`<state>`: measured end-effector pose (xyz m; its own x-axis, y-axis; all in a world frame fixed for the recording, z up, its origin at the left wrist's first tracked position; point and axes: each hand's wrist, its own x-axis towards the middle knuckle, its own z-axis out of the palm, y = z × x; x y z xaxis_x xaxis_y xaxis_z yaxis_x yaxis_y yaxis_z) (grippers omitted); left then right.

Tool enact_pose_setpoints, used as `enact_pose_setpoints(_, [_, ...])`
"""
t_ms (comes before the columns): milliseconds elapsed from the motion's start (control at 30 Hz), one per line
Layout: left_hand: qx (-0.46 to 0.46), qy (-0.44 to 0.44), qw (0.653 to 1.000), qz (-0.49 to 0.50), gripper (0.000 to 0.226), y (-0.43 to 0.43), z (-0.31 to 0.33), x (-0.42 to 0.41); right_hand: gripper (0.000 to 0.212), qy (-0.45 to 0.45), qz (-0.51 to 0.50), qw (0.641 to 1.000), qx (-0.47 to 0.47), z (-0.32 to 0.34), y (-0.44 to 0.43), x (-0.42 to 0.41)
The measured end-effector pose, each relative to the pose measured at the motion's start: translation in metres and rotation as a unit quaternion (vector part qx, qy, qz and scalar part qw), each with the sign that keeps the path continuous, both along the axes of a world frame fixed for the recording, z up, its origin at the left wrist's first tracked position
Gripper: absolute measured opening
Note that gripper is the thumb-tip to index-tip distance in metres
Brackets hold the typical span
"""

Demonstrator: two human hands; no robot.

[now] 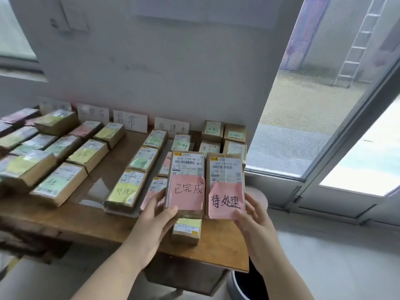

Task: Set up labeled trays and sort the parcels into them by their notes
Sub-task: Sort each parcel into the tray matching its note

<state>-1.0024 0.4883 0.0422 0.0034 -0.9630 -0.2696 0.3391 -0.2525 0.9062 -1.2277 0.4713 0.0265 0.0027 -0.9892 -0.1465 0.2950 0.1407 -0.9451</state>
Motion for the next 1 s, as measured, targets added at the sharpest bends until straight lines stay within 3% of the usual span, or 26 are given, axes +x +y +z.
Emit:
enact_pose_setpoints(267, [-0.012, -0.007, 0.998, 0.068, 0.048, 0.025, 0.012, 0.050, 0.096, -0.004, 0.056, 0.998, 0.006, 0.010, 0.002, 0.056])
enact_pose_setpoints(400, [-0.009, 0.006, 0.997, 0.073, 0.041, 0.025, 0.007, 0.088, 0.097, -0.003, 0.067, 0.998, 0.004, 0.015, 0.002, 0.093])
enact_pose_setpoints(533, [-0.010, 0.010, 0.998, 0.060, 0.051, 0.023, 0.004, 0.137, 0.099, -0.010, 0.057, 0.998, 0.004, 0.021, 0.005, 0.139])
enact_pose_setpoints(700, [-0.017, 0.005, 0.999, 0.039, 0.046, 0.018, 0.001, 0.218, 0.066, -0.045, 0.055, 0.997, 0.019, 0.022, 0.015, 0.214])
enact_pose_setpoints(800, [-0.020, 0.007, 0.999, 0.038, 0.042, 0.019, -0.001, 0.268, 0.082, -0.039, 0.062, 0.997, 0.023, 0.022, 0.020, 0.264])
enact_pose_setpoints(900, [-0.014, 0.005, 0.999, 0.037, 0.038, 0.021, -0.004, 0.312, 0.057, -0.031, 0.060, 0.997, 0.028, 0.019, 0.023, 0.308])
enact_pose_setpoints(1000, [-0.014, -0.003, 0.999, 0.043, 0.041, 0.027, -0.004, 0.348, 0.057, -0.036, 0.054, 0.997, 0.045, 0.014, 0.029, 0.345])
